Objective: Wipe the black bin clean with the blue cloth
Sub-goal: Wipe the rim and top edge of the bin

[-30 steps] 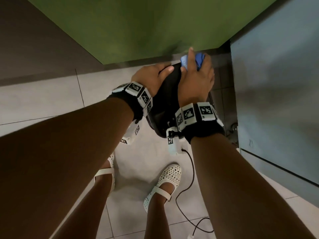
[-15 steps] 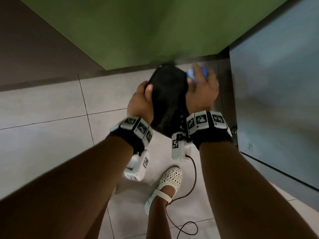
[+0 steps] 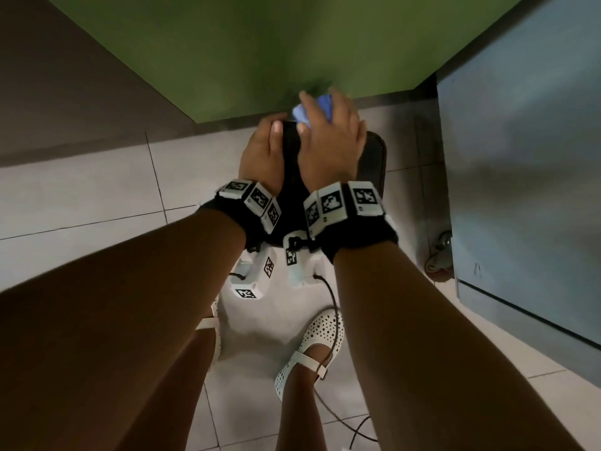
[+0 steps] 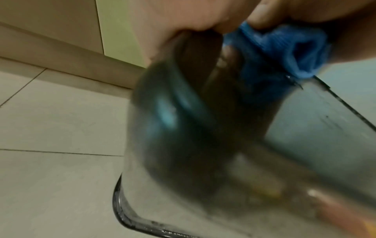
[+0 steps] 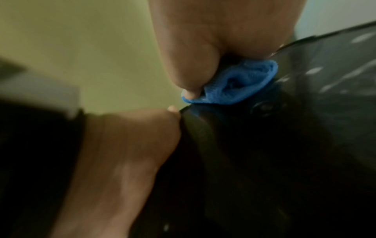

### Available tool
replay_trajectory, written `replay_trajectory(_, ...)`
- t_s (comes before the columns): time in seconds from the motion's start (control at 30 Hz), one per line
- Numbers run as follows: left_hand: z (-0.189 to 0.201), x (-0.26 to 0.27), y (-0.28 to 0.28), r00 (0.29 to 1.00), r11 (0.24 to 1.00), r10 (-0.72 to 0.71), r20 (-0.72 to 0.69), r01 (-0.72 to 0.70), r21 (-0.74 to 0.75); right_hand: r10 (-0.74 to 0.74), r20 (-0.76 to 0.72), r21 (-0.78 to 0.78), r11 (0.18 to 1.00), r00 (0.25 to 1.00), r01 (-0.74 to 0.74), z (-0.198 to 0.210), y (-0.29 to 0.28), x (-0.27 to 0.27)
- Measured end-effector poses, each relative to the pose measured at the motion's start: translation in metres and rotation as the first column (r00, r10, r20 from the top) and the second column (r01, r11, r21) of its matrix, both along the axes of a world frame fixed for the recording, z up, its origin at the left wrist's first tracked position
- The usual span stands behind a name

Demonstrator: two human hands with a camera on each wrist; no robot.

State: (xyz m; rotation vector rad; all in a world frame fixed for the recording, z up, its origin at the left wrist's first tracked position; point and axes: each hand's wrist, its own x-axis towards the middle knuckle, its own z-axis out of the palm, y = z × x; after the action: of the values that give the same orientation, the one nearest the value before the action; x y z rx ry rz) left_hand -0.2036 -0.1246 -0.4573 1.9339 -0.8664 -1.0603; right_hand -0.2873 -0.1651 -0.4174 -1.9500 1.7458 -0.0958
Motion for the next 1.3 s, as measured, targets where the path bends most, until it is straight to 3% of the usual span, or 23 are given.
replay_trajectory(0.1, 0.001, 0.001, 0.001, 0.999, 0.999, 0.032, -0.011, -0.032, 0.008, 0.034, -0.003, -0.011, 0.999, 0.999, -0.034, -0.002, 0.005, 0.009)
replay_trajectory(0.17, 0.001, 0.001, 0.0, 0.999, 0.999, 0.044, 0.013, -0.045, 0.023, -0.02, -0.045, -0.026, 0.999, 0.999, 0.019, -0.004, 0.006, -0.001)
replay_trajectory(0.27, 0.002, 0.001, -0.001, 0.998, 0.996, 0.042, 0.049, -0.046, 0.079, -0.237, -0.114, -0.015, 0.971, 0.965, 0.237, -0.006, 0.01, -0.025)
replay_trajectory(0.37, 0.004, 0.001, 0.0, 0.997, 0.996, 0.036, 0.075, -0.042, 0.082, -0.518, -0.123, -0.06, 0.856, 0.847, 0.514, -0.006, 0.009, -0.031)
replay_trajectory(0.43, 0.005, 0.001, -0.001, 0.995, 0.996, 0.045, 0.094, -0.052, 0.076, -0.587, -0.12, -0.01, 0.807, 0.801, 0.59, -0.002, 0.004, -0.021)
replay_trajectory(0.5, 0.004, 0.0, -0.001, 0.992, 0.995, 0.049, 0.114, -0.058, 0.075, -0.472, -0.093, 0.071, 0.875, 0.877, 0.478, 0.002, 0.003, -0.009)
replay_trajectory(0.57, 0.005, 0.001, -0.002, 0.992, 0.997, 0.04, 0.122, -0.048, 0.061, -0.237, -0.025, 0.013, 0.971, 0.971, 0.237, 0.004, 0.008, 0.001)
replay_trajectory(0.63, 0.005, 0.001, -0.002, 0.992, 0.998, 0.034, 0.121, -0.041, 0.058, -0.098, -0.026, -0.065, 0.993, 0.995, 0.096, 0.003, 0.015, 0.002)
replay_trajectory(0.67, 0.004, 0.001, -0.002, 0.992, 0.997, 0.035, 0.122, -0.043, 0.058, -0.112, -0.058, -0.047, 0.993, 0.992, 0.11, 0.001, 0.017, 0.0)
replay_trajectory(0.73, 0.003, 0.001, -0.002, 0.991, 0.997, 0.044, 0.127, -0.052, 0.055, -0.322, -0.124, 0.043, 0.943, 0.939, 0.329, -0.003, 0.016, -0.008)
replay_trajectory(0.8, 0.004, 0.0, -0.001, 0.99, 0.997, 0.043, 0.131, -0.051, 0.059, -0.633, -0.132, 0.102, 0.756, 0.762, 0.646, -0.003, 0.011, -0.012)
replay_trajectory(0.83, 0.004, 0.0, -0.002, 0.991, 0.997, 0.044, 0.126, -0.052, 0.058, -0.726, -0.106, 0.137, 0.666, 0.68, 0.733, -0.005, 0.007, -0.011)
replay_trajectory(0.87, 0.005, 0.0, -0.001, 0.992, 0.997, 0.054, 0.113, -0.06, 0.056, -0.756, -0.088, 0.163, 0.632, 0.649, 0.758, -0.003, 0.004, -0.011)
replay_trajectory(0.93, 0.005, -0.004, 0.001, 0.991, 0.993, 0.105, 0.078, -0.108, 0.039, -0.68, -0.084, 0.155, 0.713, 0.728, 0.684, -0.001, -0.001, -0.013)
replay_trajectory(1.03, 0.005, -0.024, 0.016, 0.967, 0.966, 0.249, 0.057, -0.252, 0.053, -0.394, -0.054, 0.073, 0.915, 0.918, 0.397, 0.001, -0.014, -0.024)
replay_trajectory(1.1, 0.006, -0.04, 0.034, 0.961, 0.955, 0.275, 0.031, -0.276, 0.106, -0.215, -0.073, 0.053, 0.974, 0.974, 0.219, 0.003, -0.021, -0.036)
replay_trajectory(1.2, 0.015, -0.043, 0.051, 0.991, 0.976, 0.112, 0.074, -0.124, 0.181, -0.038, -0.08, 0.058, 0.997, 0.996, 0.043, 0.007, -0.028, -0.052)
replay_trajectory(1.3, 0.026, -0.031, 0.026, 0.979, 0.957, -0.077, 0.189, 0.02, 0.289, -0.017, -0.086, 0.004, 1.0, 0.996, 0.017, 0.003, -0.025, -0.058)
